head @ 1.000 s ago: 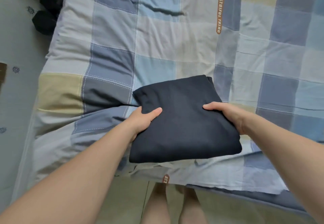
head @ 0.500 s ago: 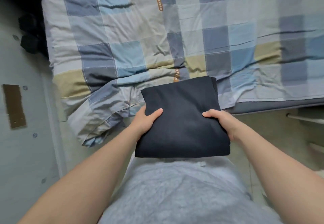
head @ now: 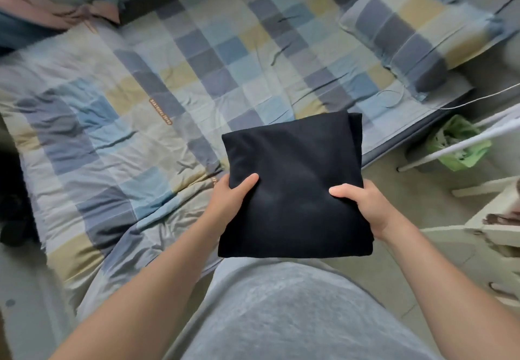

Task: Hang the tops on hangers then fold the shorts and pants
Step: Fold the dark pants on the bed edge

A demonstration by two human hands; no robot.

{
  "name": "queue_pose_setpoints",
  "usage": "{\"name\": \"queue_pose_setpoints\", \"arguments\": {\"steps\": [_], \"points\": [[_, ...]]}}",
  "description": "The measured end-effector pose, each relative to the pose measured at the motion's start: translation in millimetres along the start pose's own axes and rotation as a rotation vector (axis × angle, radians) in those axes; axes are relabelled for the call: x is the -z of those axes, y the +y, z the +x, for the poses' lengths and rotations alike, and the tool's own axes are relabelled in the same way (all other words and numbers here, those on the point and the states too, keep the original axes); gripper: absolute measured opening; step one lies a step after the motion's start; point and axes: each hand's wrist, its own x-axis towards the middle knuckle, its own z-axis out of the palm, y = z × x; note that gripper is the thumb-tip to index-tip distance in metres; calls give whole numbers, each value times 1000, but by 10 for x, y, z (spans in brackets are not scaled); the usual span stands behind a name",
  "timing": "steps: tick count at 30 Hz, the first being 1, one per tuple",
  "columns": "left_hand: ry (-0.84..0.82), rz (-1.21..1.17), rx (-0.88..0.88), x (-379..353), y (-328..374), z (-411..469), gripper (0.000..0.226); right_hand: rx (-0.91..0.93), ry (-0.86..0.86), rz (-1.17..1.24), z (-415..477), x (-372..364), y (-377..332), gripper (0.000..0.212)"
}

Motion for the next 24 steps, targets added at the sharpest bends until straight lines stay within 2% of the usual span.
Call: {"name": "queue_pose_setpoints", "arguments": {"steps": [3, 6, 12, 15, 19, 24], "points": [[-69, 6, -25, -657, 281, -125, 51, 110, 75, 65, -328, 652, -73, 40], [-119, 23, -80, -1404, 494, -282, 51, 221, 129, 148, -691, 1360, -69, 22], [-258, 98, -309, -2996, 964, -686, 43, 382, 322, 307, -1494, 2698, 139, 29], [-392, 160, -420, -3755, 1188, -924, 32, 467, 457, 365, -1948, 3224, 308, 30], [-635, 241, -489, -4719, 1379, -1352, 43, 528, 683, 491, -2586, 3766, 671, 39], [-931, 338, -564, -5794, 1355, -1954, 38, 558, 936, 657, -3339, 4095, 1202, 31]]}}
